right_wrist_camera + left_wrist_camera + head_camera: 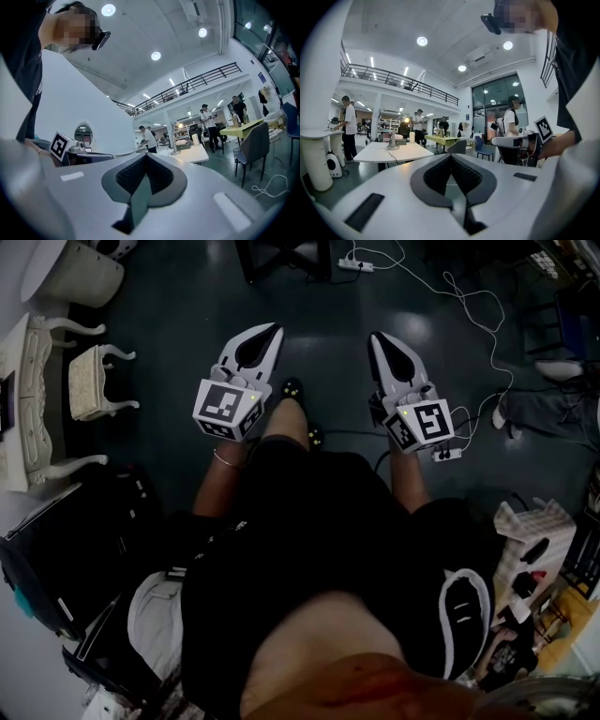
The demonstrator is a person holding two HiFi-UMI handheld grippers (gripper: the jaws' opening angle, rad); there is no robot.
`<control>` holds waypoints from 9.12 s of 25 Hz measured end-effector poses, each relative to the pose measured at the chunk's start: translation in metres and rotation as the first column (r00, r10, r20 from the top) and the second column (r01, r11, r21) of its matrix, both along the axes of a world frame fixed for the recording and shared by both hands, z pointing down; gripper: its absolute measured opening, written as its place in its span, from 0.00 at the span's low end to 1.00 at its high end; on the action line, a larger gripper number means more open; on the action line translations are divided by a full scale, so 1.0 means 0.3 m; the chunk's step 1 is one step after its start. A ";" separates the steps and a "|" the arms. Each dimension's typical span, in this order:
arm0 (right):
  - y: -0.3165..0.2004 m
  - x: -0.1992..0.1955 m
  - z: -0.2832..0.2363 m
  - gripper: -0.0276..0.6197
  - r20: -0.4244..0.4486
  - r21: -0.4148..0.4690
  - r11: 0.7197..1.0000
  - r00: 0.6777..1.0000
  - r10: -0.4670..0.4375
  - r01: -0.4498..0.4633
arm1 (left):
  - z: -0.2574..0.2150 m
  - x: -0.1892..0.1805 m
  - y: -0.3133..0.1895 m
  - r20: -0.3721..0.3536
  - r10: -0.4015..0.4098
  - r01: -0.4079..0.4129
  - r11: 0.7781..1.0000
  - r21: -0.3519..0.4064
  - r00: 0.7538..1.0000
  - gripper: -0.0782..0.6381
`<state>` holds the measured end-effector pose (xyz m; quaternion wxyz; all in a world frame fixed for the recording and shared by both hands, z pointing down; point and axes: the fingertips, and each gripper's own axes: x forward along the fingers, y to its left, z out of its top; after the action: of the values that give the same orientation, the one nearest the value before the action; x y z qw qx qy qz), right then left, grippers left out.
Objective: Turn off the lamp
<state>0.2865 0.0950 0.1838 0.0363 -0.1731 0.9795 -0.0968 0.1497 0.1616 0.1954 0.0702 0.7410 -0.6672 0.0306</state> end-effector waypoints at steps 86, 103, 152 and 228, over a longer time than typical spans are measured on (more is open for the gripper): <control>-0.935 -1.021 0.587 0.04 -0.147 -0.078 0.943 0.932 -0.332 0.324 | 0.662 -0.893 -0.751 -0.204 -0.417 0.390 0.907 -0.160 0.886 0.12; -0.938 -1.184 0.720 0.06 -0.140 -0.048 0.916 0.906 -0.400 0.397 | 0.824 -0.882 -0.743 -0.144 -0.453 0.422 0.884 -0.201 0.880 0.12; -0.970 -1.443 0.983 0.06 -0.275 -0.276 0.860 0.822 -0.499 0.429 | 0.965 -0.918 -0.792 -0.160 -0.365 0.315 0.910 -0.268 0.917 0.12; -0.892 -1.294 0.693 0.10 0.017 -0.390 0.733 0.800 -0.600 0.558 | 1.161 -0.792 -1.142 -0.170 -0.172 0.121 0.955 -0.271 0.970 0.14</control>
<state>-0.1016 -0.1725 0.3915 -0.0834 0.1320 0.9474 -0.2795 -0.0881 -0.1810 0.5438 0.2324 0.6732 -0.7008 0.0405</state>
